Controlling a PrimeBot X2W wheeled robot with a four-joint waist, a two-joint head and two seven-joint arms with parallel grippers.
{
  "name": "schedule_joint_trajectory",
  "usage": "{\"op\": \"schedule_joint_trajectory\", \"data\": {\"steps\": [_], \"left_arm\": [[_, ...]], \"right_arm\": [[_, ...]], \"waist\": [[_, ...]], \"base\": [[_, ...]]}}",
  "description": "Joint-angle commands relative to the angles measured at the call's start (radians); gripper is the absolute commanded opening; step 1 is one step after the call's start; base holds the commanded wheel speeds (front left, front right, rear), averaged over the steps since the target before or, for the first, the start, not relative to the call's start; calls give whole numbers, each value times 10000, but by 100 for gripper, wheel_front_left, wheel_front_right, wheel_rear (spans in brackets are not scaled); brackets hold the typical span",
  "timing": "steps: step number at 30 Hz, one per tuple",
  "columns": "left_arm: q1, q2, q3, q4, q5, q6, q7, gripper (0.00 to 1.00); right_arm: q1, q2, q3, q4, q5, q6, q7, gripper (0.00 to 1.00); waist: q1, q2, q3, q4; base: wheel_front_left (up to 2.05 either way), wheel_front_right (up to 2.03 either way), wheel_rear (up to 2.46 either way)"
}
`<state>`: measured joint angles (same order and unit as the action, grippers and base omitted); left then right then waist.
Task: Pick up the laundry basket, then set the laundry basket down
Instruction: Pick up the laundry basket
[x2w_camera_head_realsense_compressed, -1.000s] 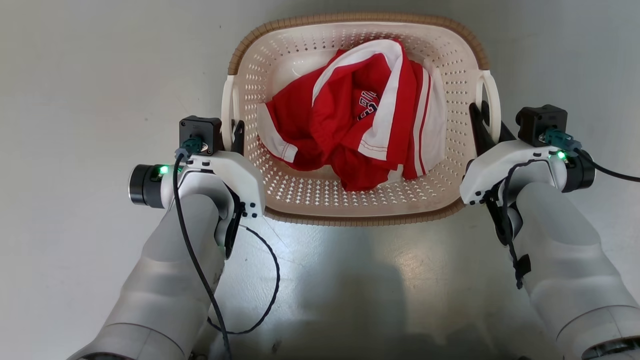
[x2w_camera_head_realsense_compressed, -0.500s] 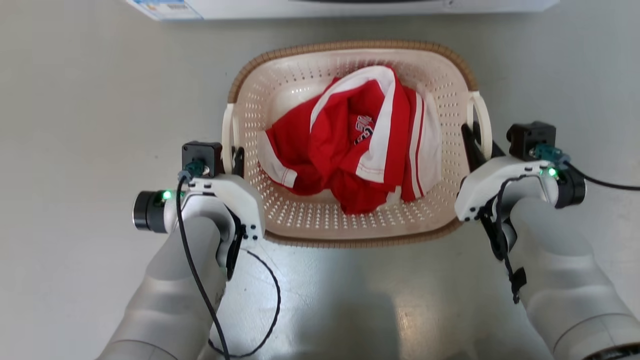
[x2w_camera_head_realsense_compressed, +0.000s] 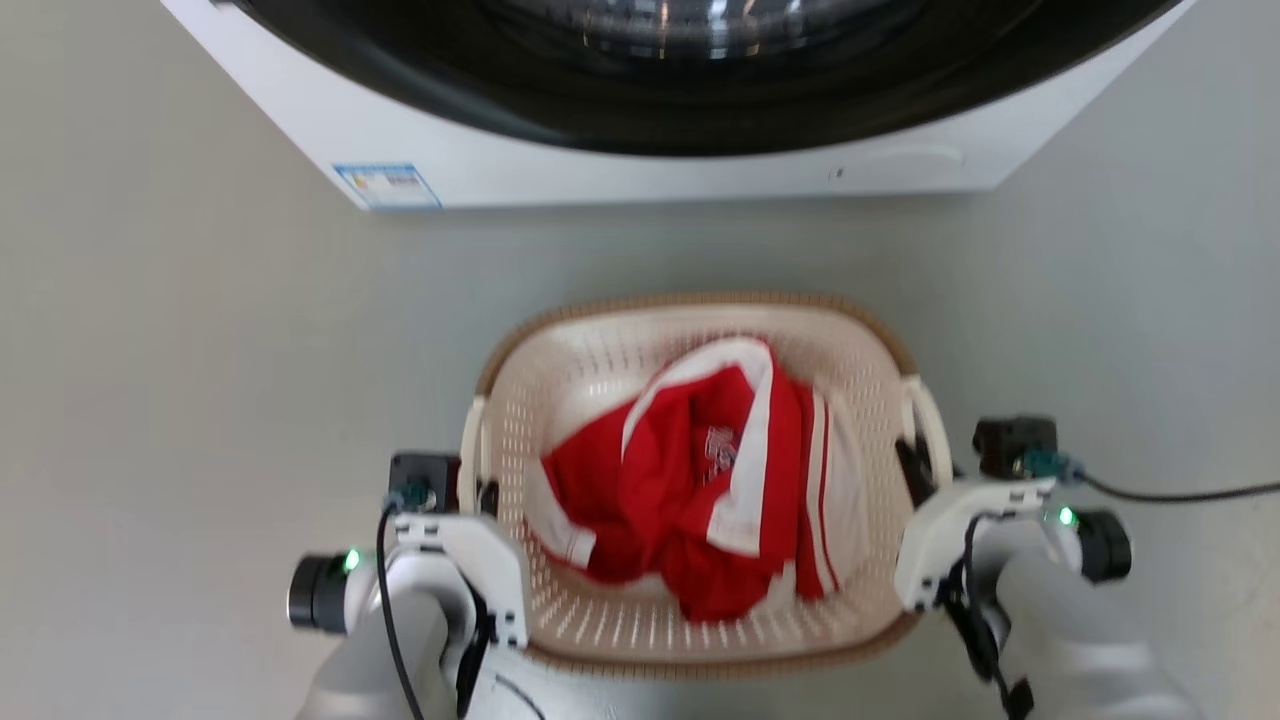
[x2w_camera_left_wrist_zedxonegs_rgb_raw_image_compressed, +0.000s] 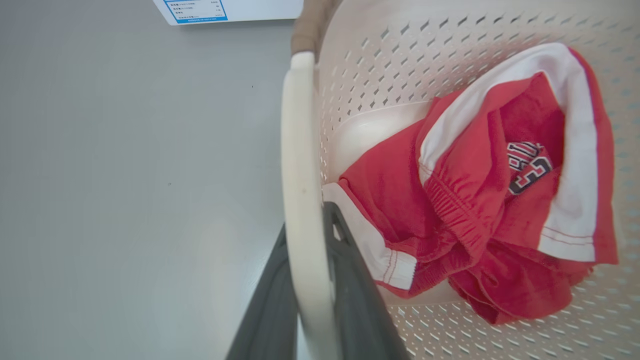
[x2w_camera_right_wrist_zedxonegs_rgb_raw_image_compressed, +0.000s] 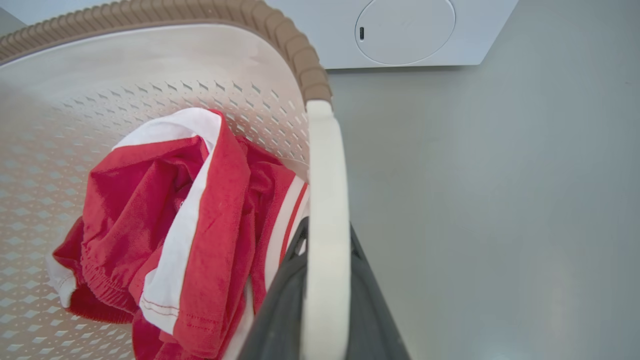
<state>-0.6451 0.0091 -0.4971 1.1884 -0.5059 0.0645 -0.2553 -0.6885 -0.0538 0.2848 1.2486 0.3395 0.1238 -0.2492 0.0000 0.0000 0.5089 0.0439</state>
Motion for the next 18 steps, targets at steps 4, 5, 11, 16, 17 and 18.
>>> {"op": "schedule_joint_trajectory", "data": {"steps": [4,5,11,16,17,18], "left_arm": [[683,411,-27,281,-343,9,-54,0],[819,411,-86,343,-414,-2,-32,0],[1657,411,-394,590,-782,-44,108,0],[2233,411,-645,663,-1043,-56,256,0],[2330,411,-692,675,-1087,-56,280,0],[2419,411,-734,687,-1129,-56,304,0]], "right_arm": [[920,36,664,98,533,69,166,0],[1077,36,794,111,670,69,235,0],[1936,36,1541,135,1408,69,622,0],[2453,36,2030,139,1919,69,842,0],[2543,36,2120,140,2010,69,877,0],[2628,36,2208,137,2103,69,918,0]], "waist": [[0,0,-1319,-33],[0,0,-1531,-40],[0,0,-2738,-98],[0,0,-3556,-88],[0,0,-3701,-81],[0,0,-3832,-76]], "base": [[0,0,0],[0,0,0],[0,0,0],[0,0,0],[0,0,0],[0,0,0]]}}
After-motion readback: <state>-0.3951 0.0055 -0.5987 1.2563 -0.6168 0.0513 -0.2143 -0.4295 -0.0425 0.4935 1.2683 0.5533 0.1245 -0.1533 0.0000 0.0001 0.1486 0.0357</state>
